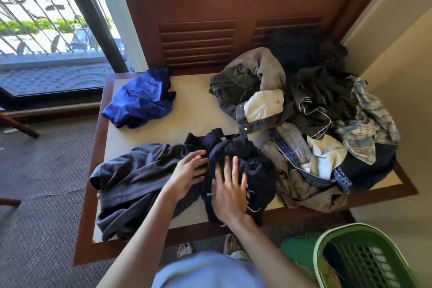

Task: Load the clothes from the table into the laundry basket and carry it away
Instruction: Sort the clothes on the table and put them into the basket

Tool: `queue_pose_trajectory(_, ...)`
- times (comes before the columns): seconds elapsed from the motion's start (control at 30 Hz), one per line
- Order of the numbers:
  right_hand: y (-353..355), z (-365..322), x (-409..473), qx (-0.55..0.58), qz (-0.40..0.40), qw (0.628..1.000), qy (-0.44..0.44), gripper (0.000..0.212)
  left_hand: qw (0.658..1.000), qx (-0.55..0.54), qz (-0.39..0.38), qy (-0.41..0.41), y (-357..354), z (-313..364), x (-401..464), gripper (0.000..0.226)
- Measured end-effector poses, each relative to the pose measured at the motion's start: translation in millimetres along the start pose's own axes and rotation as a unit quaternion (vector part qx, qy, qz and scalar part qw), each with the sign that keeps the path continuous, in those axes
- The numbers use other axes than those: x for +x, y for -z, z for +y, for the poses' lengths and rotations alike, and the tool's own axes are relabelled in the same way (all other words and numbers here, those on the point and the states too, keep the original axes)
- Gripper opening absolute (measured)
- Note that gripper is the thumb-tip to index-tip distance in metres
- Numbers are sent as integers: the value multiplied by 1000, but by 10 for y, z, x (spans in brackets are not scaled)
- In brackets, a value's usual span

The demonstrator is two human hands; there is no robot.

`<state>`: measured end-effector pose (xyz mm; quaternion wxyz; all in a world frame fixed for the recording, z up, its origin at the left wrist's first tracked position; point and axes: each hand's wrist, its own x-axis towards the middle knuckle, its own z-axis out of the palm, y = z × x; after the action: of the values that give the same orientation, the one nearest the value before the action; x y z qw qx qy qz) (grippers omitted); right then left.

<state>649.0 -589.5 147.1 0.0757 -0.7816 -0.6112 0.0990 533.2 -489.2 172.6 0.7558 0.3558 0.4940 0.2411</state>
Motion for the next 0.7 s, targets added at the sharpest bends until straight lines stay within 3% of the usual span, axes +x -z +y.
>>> queue_pose_trajectory(0.1,-224,-15,-116,-38,-62,996,56,62,977,183,3,-108,7,173,8,32)
queue_pose_trajectory(0.17,-140,-48,-114,-12,-88,993,83,58,909,392,-59,-133,-127,158,140,49)
queue_pose_trajectory(0.23,75,12,-159,57,-115,985,118,51,845,516,-88,-112,-224,77,258,70)
queue_pose_trajectory(0.3,272,203,-304,127,-63,982,127,41,838,530,-87,-98,-250,18,321,82)
queue_pose_trajectory(0.37,324,460,-448,91,49,985,137,34,836,535,-75,-96,-249,-31,385,83)
queue_pose_trajectory(0.43,287,669,-437,28,98,984,143,40,832,545,-46,-96,-254,-54,395,80)
queue_pose_trajectory(0.53,301,765,-144,-16,44,994,96,71,817,567,-8,-104,-258,-60,350,69)
queue_pose_trajectory(0.63,264,670,244,-9,-3,999,52,80,814,569,11,-115,-232,-87,304,64)
queue_pose_trajectory(0.7,188,575,440,-14,-48,997,59,81,833,541,23,-116,-170,-116,284,68)
